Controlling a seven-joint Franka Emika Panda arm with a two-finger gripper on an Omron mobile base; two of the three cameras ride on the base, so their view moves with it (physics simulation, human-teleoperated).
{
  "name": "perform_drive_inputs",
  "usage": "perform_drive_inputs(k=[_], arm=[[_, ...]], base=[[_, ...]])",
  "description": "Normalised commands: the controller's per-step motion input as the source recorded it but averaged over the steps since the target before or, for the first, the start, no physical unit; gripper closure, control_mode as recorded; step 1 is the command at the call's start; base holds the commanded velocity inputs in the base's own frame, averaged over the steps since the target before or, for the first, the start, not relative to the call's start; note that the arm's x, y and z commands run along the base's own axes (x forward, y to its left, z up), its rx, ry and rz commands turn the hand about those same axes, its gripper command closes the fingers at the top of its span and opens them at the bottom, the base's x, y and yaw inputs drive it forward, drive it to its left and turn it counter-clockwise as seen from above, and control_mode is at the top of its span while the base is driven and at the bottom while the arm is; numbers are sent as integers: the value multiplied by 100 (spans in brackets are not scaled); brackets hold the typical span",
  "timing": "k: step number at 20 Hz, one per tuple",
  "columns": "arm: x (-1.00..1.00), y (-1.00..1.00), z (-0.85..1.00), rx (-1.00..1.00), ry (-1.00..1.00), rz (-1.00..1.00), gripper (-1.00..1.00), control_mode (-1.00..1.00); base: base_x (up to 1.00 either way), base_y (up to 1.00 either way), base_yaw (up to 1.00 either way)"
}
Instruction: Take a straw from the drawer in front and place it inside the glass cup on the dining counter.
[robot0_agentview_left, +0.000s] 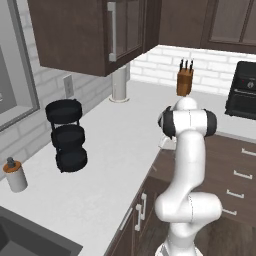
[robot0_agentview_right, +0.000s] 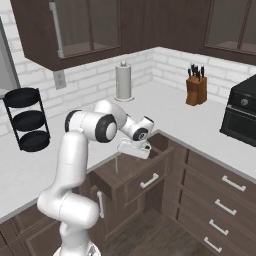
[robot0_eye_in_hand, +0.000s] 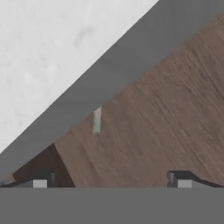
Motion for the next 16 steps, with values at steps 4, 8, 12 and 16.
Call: perform_drive_inputs(k=[4, 8, 12, 16], arm=[[0, -8, -35, 0, 0, 9, -100, -100], [0, -34, -15, 0, 0, 17, -100, -100], [-1, -35, -11, 0, -1, 20, -100, -100], [13, -2, -29, 0, 0, 15, -100, -100]], base=[[0, 0, 0], [0, 0, 0], [0, 0, 0], [0, 0, 0]])
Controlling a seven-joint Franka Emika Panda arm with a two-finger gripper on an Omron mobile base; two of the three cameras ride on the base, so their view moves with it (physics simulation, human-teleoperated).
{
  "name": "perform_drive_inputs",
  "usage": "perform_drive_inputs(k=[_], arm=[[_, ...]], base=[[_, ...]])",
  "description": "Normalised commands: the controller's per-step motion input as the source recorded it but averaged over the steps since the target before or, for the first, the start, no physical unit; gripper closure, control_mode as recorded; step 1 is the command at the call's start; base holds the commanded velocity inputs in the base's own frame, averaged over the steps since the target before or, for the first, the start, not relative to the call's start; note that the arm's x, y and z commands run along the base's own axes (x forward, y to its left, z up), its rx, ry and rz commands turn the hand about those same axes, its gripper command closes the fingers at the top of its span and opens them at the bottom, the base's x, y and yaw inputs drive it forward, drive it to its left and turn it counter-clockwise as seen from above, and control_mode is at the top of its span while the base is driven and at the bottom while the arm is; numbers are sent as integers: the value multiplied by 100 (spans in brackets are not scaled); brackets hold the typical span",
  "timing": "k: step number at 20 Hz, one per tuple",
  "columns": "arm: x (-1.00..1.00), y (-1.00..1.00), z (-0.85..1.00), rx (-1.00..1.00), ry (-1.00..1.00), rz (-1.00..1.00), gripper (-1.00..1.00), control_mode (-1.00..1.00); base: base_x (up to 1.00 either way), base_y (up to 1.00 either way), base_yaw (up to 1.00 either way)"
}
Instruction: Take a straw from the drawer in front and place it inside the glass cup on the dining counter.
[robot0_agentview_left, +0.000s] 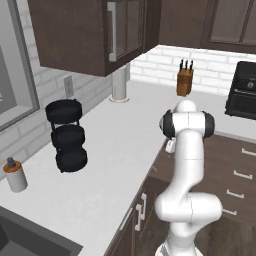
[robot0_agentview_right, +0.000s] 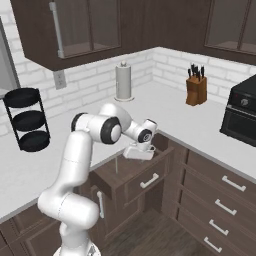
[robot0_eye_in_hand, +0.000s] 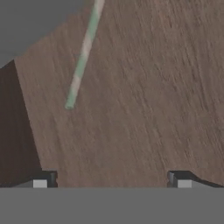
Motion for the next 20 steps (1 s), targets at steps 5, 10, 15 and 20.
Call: perform_drive_inputs(k=[5, 10, 15, 20], arm=[[26, 3, -33, 0, 0, 11, -100, -100], [17, 2, -37, 0, 0, 9, -100, -100], [2, -4, -33, 0, 0, 7, -100, -100], [0, -27, -15, 0, 1, 1, -100, -100]], base=[[0, 0, 0], [0, 0, 0], [0, 0, 0], [0, 0, 0]])
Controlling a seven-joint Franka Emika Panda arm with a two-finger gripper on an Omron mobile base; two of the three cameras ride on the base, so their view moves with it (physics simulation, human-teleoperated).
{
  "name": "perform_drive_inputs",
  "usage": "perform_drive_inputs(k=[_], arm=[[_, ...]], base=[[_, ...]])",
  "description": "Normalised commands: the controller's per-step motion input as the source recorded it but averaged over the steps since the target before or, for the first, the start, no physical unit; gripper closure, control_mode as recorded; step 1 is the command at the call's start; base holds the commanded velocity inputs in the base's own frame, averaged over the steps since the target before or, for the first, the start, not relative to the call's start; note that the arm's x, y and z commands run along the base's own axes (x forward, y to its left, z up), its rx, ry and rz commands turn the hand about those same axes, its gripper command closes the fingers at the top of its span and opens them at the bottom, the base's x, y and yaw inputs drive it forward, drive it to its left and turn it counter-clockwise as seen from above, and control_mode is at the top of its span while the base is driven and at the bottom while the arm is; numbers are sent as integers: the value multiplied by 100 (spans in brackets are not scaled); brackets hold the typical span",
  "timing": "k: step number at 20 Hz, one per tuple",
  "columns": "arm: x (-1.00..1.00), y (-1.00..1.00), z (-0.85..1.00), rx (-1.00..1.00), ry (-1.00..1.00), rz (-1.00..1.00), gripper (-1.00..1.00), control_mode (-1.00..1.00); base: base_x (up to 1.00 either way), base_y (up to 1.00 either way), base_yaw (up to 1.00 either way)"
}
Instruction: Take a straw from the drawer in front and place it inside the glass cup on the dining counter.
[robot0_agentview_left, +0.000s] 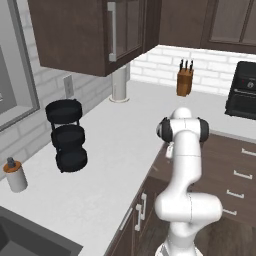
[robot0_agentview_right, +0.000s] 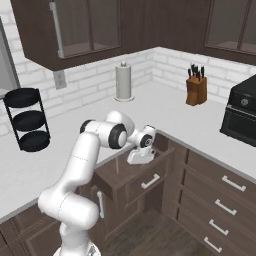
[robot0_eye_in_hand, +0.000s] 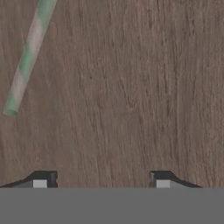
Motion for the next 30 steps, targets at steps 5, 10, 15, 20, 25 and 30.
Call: perform_drive_inputs(k=[5, 10, 15, 20, 25, 30], arm=[[-5, -49, -3, 0, 6, 0, -100, -100], [-11, -60, -10, 0, 9, 0, -100, -100], [-25, -71, -18, 0, 5, 0, -100, -100], [-42, -82, -25, 1, 0, 0, -100, -100], [-45, -81, -24, 2, 0, 0, -100, -100], [-36, -75, -13, 2, 0, 0, -100, -100]], base=[[0, 0, 0], [0, 0, 0], [0, 0, 0], [0, 0, 0], [0, 0, 0], [0, 0, 0]])
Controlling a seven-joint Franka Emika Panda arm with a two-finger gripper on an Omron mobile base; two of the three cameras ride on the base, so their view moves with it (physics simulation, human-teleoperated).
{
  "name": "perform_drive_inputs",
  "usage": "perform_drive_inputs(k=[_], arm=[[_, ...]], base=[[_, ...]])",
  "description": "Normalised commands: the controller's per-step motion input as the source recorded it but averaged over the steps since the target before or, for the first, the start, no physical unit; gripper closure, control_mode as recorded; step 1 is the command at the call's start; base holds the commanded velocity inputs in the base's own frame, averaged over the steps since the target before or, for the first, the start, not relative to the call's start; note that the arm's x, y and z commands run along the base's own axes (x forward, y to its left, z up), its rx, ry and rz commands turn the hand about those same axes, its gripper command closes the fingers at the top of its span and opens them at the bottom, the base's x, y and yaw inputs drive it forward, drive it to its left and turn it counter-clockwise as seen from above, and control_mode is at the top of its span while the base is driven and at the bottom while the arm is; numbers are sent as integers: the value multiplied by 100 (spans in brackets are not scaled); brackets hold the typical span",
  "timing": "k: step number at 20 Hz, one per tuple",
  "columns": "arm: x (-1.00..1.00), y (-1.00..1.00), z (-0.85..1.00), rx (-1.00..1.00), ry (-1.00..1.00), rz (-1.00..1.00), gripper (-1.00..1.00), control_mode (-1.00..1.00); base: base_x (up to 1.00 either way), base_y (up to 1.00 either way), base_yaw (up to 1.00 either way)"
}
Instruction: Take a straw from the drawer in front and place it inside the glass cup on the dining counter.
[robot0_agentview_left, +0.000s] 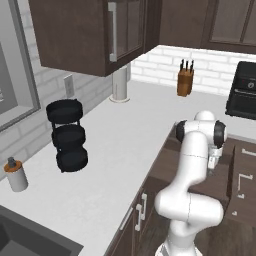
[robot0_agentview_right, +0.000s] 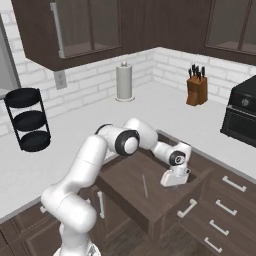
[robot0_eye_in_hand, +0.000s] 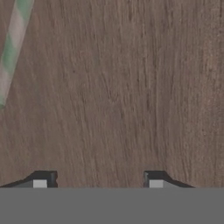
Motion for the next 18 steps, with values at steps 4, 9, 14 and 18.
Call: perform_drive_inputs(k=[4, 9, 14, 18], arm=[[-34, -73, -11, 1, 0, 0, -100, -100], [-35, -72, -13, 2, 0, 0, -100, -100], [-37, -59, -13, 2, 0, 0, -100, -100], [-40, -20, 0, 1, 0, -1, -100, -100]], base=[[0, 0, 0], [0, 0, 0], [0, 0, 0], [0, 0, 0]])
